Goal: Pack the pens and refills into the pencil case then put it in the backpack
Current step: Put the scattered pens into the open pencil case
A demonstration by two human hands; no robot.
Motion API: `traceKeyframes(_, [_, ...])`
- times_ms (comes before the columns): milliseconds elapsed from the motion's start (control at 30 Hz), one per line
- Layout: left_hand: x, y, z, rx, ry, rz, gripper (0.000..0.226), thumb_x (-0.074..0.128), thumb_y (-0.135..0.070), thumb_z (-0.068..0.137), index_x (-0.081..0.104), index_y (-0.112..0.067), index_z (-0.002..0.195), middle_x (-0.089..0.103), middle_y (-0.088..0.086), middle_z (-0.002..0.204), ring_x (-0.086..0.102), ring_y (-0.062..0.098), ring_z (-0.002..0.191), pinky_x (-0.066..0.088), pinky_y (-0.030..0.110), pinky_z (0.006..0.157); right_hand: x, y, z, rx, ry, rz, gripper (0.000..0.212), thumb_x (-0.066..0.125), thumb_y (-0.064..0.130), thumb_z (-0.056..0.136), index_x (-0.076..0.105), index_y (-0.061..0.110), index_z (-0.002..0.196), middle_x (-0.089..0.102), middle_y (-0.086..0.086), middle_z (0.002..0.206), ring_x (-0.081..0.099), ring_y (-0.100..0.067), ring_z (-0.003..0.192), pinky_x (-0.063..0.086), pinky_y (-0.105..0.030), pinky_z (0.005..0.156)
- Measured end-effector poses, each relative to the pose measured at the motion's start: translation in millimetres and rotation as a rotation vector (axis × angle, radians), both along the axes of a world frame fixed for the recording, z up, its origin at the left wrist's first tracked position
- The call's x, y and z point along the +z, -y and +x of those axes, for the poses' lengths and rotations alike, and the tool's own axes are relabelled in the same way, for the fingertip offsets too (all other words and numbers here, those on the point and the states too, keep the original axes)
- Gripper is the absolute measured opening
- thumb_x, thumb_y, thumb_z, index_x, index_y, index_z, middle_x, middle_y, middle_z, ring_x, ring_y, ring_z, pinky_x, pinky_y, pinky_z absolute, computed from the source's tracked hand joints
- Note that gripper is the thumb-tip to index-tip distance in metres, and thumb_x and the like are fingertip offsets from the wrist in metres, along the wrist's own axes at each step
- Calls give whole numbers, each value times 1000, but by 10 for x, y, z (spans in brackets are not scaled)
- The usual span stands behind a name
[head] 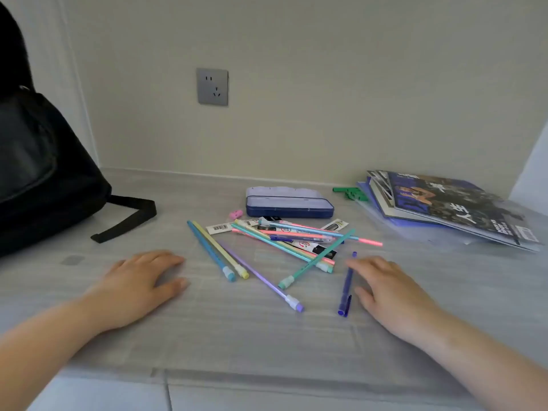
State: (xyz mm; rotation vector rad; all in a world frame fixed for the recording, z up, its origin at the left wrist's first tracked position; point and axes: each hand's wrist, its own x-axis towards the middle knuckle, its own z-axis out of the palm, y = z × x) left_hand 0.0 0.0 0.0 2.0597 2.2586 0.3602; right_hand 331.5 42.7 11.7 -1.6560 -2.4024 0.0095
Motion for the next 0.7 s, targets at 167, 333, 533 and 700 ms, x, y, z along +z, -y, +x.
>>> traceKeyframes(167, [160, -242, 66, 37, 205, 114, 40, 56, -28, 84, 49, -22, 123, 48, 1, 134, 48, 19, 119, 35, 28, 101, 122, -190, -16, 275, 152, 206, 25, 66, 19, 74, 66, 29, 97, 57, 2, 125, 47, -20, 122, 40, -29, 98])
traceKeyframes(333, [248, -664, 219, 24, 286, 242, 27, 50, -13, 87, 59, -18, 112, 55, 6, 123, 49, 21, 111, 33, 24, 88, 198, -310, -17, 398, 235, 127, 16, 57, 14, 75, 62, 21, 89, 66, 4, 101, 56, -18, 102, 41, -25, 85])
traceKeyframes(533, [206, -1105, 387, -58, 339, 207, 27, 50, -15, 88, 58, -15, 113, 55, 8, 123, 48, 21, 113, 28, 17, 79, 196, -429, 17, 362, 212, -44, 18, 43, 12, 78, 39, 29, 76, 51, 12, 89, 47, -14, 93, 34, -26, 74])
traceKeyframes(700, [184, -1372, 478, -152, 302, 171, 34, 47, -20, 90, 50, -15, 123, 50, 7, 133, 45, 23, 121, 30, 21, 95, 312, -584, 21, 229, 31, 29, 39, 45, 6, 75, 24, 35, 59, 32, 20, 65, 35, -10, 65, 26, -25, 57])
